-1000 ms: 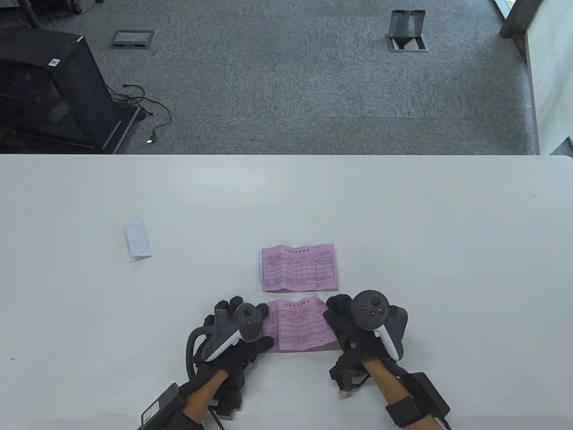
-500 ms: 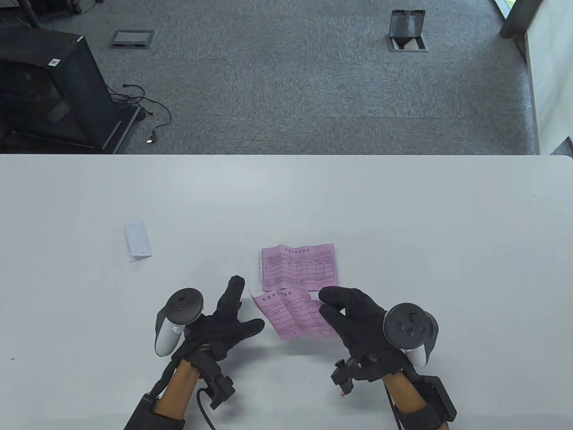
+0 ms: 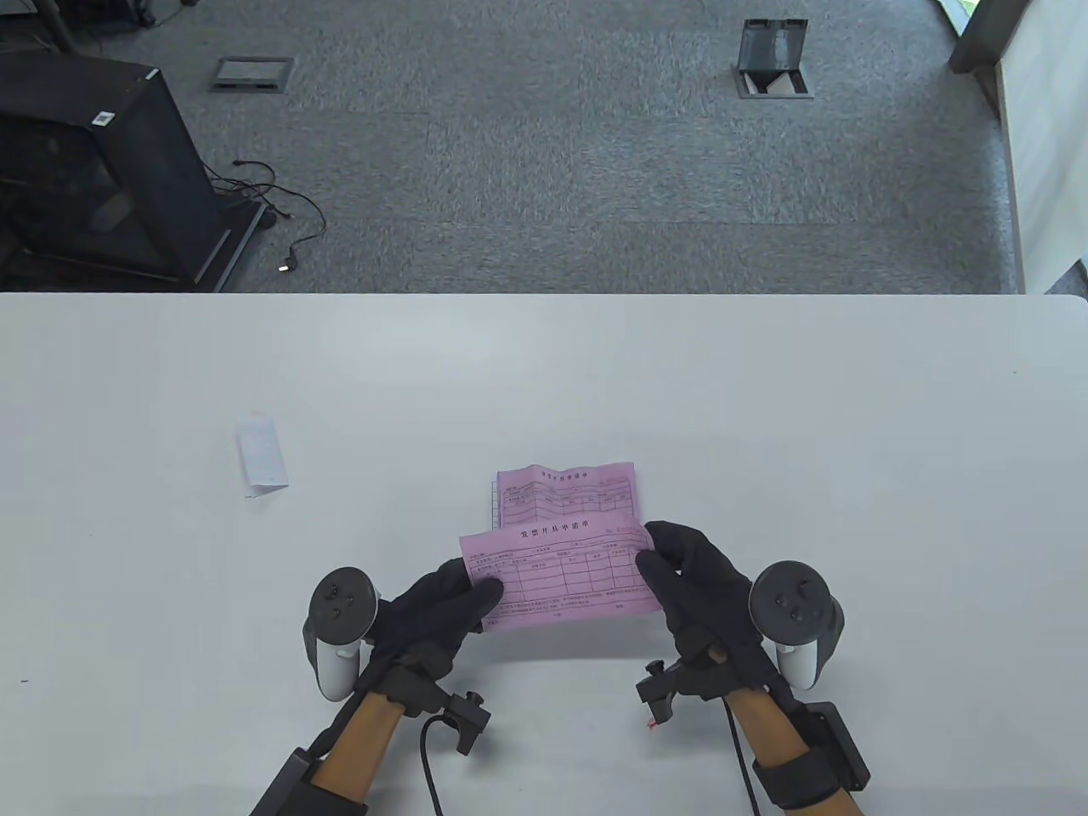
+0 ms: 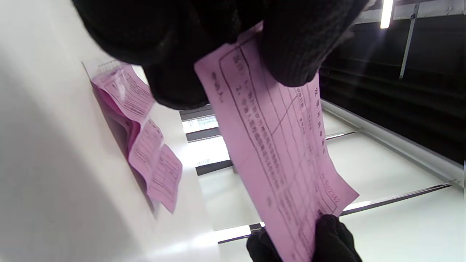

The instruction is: Unfold folded invoices and stack

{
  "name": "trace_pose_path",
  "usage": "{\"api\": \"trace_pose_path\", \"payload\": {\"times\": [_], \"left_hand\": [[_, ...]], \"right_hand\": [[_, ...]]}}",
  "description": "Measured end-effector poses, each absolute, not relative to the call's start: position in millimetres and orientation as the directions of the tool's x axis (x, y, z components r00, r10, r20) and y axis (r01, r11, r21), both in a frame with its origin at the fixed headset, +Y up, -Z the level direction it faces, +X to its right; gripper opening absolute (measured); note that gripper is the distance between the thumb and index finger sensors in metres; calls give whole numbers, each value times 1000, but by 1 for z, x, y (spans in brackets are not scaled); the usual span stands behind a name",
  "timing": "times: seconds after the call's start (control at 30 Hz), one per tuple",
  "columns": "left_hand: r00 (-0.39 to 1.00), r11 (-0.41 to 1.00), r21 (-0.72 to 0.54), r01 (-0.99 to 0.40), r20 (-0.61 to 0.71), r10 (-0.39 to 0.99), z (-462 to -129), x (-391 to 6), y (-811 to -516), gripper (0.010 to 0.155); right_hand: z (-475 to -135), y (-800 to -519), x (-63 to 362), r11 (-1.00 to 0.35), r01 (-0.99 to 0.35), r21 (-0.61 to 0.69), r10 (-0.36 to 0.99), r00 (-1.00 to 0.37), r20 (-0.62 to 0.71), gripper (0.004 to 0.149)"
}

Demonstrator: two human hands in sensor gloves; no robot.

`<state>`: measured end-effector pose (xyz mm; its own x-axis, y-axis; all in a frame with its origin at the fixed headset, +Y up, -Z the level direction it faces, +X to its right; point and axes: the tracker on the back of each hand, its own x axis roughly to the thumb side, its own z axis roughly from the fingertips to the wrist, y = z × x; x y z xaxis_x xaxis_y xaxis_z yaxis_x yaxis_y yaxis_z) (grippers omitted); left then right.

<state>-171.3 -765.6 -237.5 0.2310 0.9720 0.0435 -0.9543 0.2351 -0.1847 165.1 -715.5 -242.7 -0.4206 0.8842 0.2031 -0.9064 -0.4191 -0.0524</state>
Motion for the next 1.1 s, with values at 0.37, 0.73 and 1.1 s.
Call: {"api": "trace_pose_path", "payload": {"times": [0.37,0.73,1.1], "left_hand": [[410,407,-114,-906,-3,912,-247,-172,-764,46],[707,708,-35,-706,-107,699,-298,-152,-743,54],[808,803,-153,-576,-258,530,-345,-136,-750,62]], "right_hand": [[-256,-742,164,-565,-823,-52,821,-568,59,40],[-312,-734,150,-751,-657,-67,659,-743,-117,40],[-358,-754,133,-880,-474,22,450,-847,-284,39]]}}
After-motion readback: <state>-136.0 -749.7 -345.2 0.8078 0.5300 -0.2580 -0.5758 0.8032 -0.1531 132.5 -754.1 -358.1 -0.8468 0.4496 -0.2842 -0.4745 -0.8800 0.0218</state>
